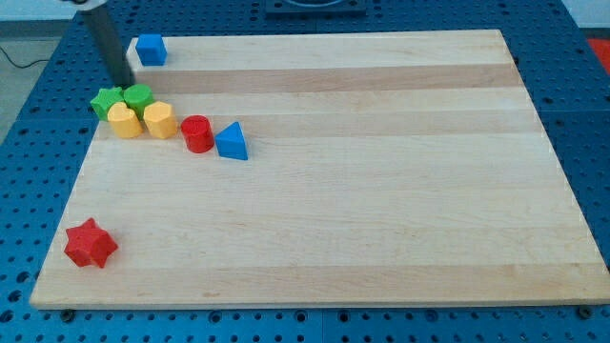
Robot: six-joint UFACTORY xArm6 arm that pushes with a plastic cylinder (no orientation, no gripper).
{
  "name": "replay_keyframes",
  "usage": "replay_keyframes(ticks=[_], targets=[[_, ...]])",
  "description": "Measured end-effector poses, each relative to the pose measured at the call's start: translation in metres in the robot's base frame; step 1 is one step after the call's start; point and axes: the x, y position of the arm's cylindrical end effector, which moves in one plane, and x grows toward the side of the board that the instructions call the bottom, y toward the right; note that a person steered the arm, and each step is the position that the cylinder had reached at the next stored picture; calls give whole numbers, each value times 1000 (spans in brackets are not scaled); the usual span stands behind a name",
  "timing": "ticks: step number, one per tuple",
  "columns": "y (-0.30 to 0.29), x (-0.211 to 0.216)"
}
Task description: Separate the green star from green circle
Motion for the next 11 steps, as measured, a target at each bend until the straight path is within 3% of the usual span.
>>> replay_keyframes(ticks=[1,2,3,5,6,7,9,10,11], targets=[[-3,0],[-3,32],[18,67],[61,93],[38,109],[55,142],[158,156],[142,155],[66,153]])
